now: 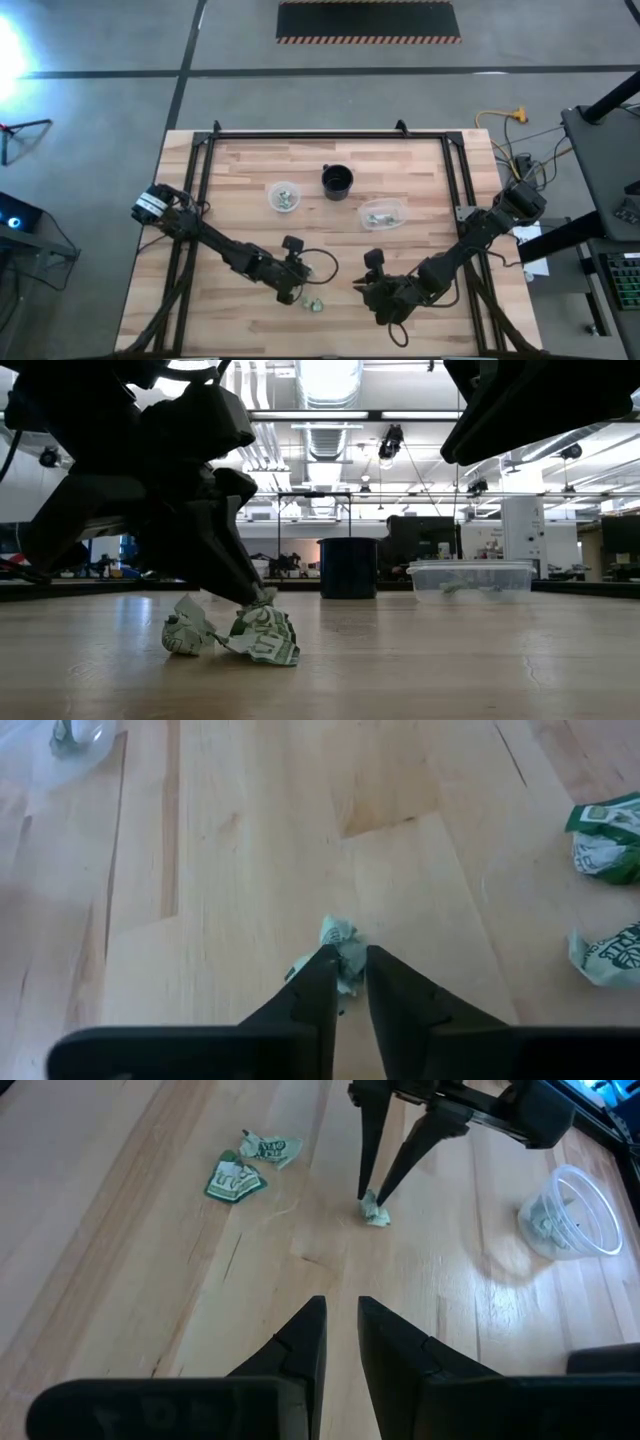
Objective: Pick and place items into bin
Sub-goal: Put the stevia packet into the left transparent bin
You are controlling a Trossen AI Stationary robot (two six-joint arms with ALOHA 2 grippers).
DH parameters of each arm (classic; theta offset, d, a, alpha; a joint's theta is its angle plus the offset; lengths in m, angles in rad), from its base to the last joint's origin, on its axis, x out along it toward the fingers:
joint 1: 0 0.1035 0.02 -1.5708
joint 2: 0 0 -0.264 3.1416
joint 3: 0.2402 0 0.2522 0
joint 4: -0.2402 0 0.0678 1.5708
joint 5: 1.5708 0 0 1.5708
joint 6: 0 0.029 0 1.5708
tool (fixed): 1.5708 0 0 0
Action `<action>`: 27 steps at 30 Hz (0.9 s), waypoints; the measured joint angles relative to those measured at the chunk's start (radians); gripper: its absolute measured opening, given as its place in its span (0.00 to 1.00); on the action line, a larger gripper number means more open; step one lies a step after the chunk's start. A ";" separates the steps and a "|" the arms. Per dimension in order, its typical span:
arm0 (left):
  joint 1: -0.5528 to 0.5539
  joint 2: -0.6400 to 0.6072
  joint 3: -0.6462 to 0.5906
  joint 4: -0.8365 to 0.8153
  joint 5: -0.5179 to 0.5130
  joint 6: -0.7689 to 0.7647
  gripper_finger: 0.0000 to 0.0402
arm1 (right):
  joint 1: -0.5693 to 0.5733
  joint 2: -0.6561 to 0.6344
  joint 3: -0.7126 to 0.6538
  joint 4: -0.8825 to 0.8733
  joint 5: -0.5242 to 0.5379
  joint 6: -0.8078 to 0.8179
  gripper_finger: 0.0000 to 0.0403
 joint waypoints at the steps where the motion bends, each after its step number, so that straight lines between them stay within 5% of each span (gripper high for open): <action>1: 0.000 0.000 0.000 0.000 0.000 0.000 0.08 | 0.000 0.000 0.000 0.000 0.000 0.000 0.13; 15: 0.005 0.000 0.000 -0.001 -0.010 0.003 0.01 | 0.000 0.000 0.000 0.000 0.000 0.000 0.13; 27: 0.037 -0.139 0.000 -0.147 -0.193 0.060 0.00 | 0.000 0.000 0.000 -0.007 0.000 0.001 0.13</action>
